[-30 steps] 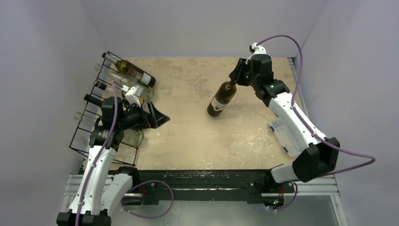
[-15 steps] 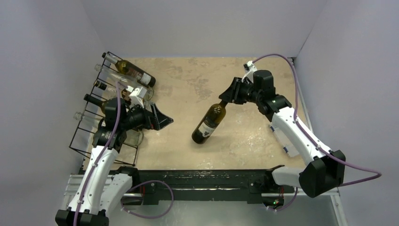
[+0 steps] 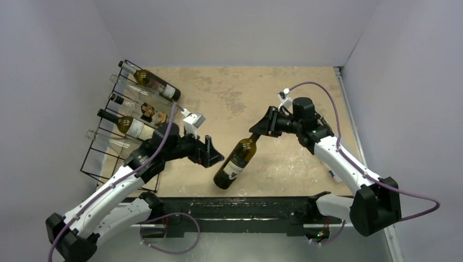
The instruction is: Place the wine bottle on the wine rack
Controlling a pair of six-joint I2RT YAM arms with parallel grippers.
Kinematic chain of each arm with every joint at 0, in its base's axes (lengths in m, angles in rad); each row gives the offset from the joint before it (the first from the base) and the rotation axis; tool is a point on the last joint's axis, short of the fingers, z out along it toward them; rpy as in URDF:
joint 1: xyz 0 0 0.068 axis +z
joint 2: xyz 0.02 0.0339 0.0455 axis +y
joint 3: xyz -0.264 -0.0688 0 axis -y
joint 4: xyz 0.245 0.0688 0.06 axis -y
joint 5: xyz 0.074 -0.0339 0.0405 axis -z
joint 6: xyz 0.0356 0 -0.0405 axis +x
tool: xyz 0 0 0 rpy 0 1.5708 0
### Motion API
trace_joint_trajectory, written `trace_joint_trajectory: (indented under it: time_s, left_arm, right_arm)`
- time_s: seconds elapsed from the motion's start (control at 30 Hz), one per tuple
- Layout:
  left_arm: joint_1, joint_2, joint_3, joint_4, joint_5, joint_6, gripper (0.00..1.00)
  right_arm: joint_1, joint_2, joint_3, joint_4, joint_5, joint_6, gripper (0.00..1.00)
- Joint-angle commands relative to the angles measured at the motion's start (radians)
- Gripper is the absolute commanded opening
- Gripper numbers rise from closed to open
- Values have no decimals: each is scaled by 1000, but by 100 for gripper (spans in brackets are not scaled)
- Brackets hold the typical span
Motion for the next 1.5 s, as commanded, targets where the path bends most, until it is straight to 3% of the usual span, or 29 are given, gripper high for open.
trace_joint_trajectory:
  time_s: [0.0, 0.33, 0.53, 1.03, 1.47]
  left_arm:
    - [-115, 133, 122, 18, -147, 8, 100]
    - [-285, 406, 414, -112, -250, 140, 100]
    - [-409, 532, 543, -219, -382, 245, 100]
    - [-599, 745, 683, -321, -716, 284, 100]
    - [-610, 791, 703, -341, -731, 268, 96]
  right_arm:
    - [2, -93, -33, 204, -103, 146, 0]
    - [1, -192, -148, 297, -112, 225, 0]
    - [2, -250, -204, 338, -119, 262, 0]
    - [1, -308, -237, 333, -143, 285, 0]
    - [2, -312, -236, 321, -135, 281, 0]
